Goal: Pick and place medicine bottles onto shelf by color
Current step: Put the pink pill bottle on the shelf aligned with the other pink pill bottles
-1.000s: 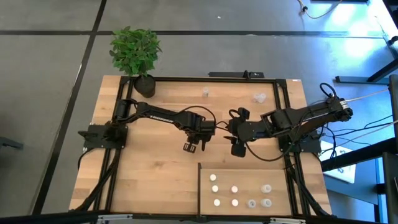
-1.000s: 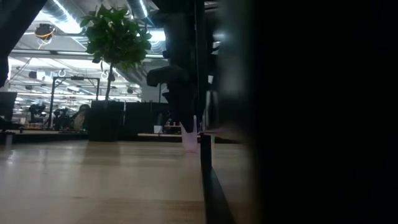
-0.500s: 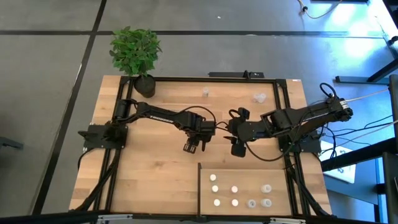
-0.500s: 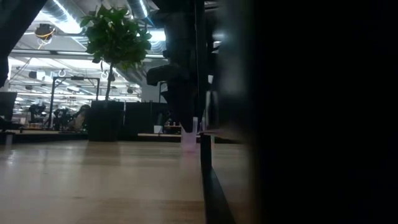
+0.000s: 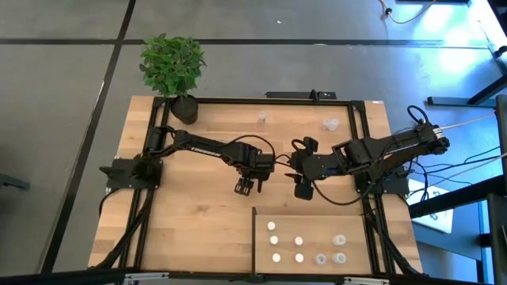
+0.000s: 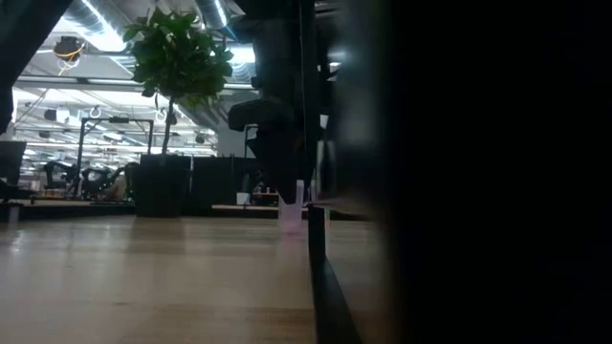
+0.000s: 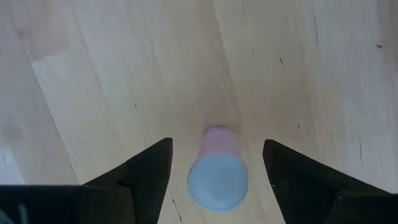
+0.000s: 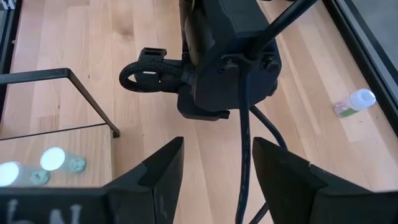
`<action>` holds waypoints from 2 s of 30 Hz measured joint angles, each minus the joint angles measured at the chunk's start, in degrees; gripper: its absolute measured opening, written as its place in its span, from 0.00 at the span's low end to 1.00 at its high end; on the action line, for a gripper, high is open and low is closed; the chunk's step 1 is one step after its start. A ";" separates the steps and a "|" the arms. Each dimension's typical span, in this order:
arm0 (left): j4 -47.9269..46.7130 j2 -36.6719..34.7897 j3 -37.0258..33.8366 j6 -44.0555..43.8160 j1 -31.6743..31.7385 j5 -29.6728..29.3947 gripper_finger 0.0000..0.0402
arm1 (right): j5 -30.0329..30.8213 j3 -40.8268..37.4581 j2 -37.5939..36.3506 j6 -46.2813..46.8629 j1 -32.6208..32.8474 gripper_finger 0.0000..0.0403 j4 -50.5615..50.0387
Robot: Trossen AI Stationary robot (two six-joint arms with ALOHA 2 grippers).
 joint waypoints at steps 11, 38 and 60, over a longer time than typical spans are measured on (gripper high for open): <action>-5.88 -0.11 4.75 -0.36 -0.05 -0.17 0.61 | 0.00 0.00 0.00 0.01 0.00 0.48 0.00; -23.66 -10.05 15.13 -10.80 3.92 -12.31 0.61 | 0.00 0.00 0.02 0.01 -0.01 0.48 0.01; -22.60 -41.43 -7.22 -30.79 -2.47 -19.72 0.61 | 0.02 0.00 0.02 0.02 -0.01 0.48 0.13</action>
